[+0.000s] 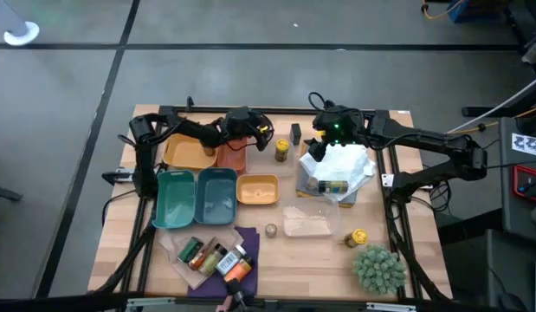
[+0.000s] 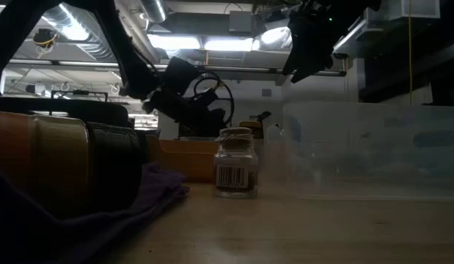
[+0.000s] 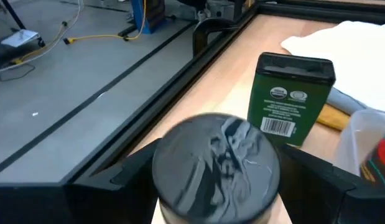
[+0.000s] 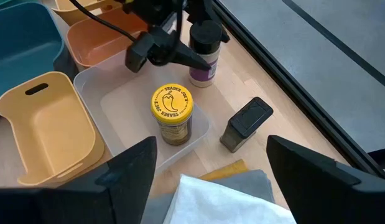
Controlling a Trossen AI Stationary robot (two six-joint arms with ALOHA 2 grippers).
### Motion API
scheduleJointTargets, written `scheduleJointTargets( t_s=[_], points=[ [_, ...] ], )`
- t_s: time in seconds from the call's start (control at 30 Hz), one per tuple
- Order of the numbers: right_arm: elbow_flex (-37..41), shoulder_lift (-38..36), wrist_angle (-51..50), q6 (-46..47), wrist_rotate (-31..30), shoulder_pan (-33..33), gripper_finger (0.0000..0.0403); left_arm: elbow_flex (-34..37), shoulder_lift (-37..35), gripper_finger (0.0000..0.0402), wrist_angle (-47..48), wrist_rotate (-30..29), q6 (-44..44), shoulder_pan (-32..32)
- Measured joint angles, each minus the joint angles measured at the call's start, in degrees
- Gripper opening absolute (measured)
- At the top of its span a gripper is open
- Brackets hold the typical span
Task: Sort spices by type
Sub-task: Put the purple spice bottle into the top yellow bin
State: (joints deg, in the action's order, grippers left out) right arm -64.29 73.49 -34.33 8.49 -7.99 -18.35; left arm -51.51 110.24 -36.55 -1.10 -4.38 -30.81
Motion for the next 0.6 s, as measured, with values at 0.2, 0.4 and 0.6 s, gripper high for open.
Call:
scheduleJointTargets(
  t_s=[0.2, 0.4, 0.6],
  points=[
    [0.0, 0.0, 0.0, -0.1, 0.0, 0.0, 0.0303, -1.1, 0.2, 0.0242, 1.4, -0.1, -0.3, -0.1],
    [0.0, 0.0, 0.0, -1.3, 0.0, 0.0, 0.0303, -1.1, -0.4, 0.0194, 4.0, -0.1, 0.6, -0.3],
    [0.0, 0.0, 0.0, -1.3, 0.0, 0.0, 0.0303, -0.9, -4.0, 0.0194, 6.1, -0.1, 0.3, -0.4]
  ],
)
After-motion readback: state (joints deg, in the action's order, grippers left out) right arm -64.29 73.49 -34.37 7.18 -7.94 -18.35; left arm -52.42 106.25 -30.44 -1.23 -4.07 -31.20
